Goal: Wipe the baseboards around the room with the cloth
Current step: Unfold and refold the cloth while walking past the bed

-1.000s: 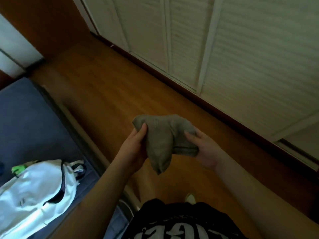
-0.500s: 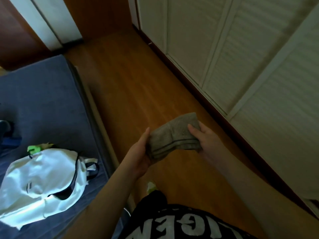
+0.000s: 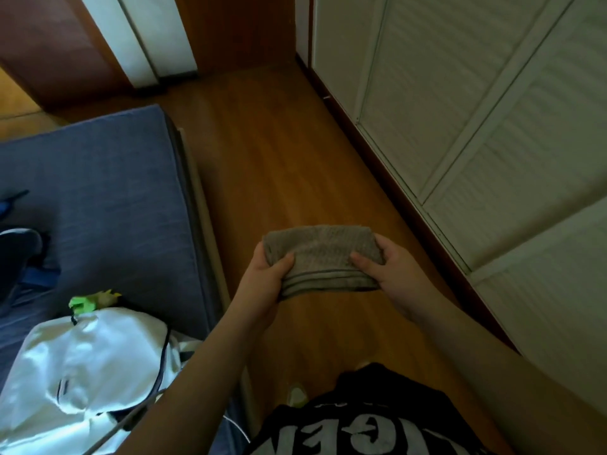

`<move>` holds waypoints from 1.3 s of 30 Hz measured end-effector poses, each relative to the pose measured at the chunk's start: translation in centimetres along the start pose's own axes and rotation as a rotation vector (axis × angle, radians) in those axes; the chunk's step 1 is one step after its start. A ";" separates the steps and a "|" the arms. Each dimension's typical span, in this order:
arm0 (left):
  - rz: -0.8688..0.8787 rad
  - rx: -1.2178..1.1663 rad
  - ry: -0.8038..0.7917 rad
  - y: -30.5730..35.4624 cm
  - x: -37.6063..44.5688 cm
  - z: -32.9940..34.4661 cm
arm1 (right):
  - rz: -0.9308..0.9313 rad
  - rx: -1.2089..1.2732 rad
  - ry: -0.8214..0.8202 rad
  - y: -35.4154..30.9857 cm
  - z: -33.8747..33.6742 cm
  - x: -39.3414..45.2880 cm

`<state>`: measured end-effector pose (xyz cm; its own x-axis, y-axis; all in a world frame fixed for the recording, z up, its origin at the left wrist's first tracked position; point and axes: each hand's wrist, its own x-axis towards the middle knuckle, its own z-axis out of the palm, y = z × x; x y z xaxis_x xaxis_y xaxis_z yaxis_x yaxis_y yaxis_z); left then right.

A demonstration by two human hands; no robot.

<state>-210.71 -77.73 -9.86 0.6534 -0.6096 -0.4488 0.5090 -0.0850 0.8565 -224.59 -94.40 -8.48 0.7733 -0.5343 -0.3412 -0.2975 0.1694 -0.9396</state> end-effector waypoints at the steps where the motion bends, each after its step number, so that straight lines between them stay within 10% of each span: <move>1: 0.009 -0.001 0.016 0.3 0.8 0.1 | -0.004 -0.006 0.000 -0.1 -0.1 1.1; 18: -0.063 -0.084 -0.159 11.6 19.6 7.9 | 0.581 0.548 -0.321 -5.2 -6.2 28.1; 34: 0.175 0.282 0.281 20.4 39.4 -5.9 | -0.133 -0.109 -0.297 -18.4 4.8 51.6; 39: 0.231 0.400 0.081 26.1 47.1 -8.3 | -0.177 -0.133 -0.248 -21.7 7.4 57.3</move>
<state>-161.97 -102.09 -10.76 0.7738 -0.5866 -0.2391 0.0990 -0.2609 0.9603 -169.67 -122.56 -7.86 0.9273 -0.3254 -0.1848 -0.2044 -0.0266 -0.9785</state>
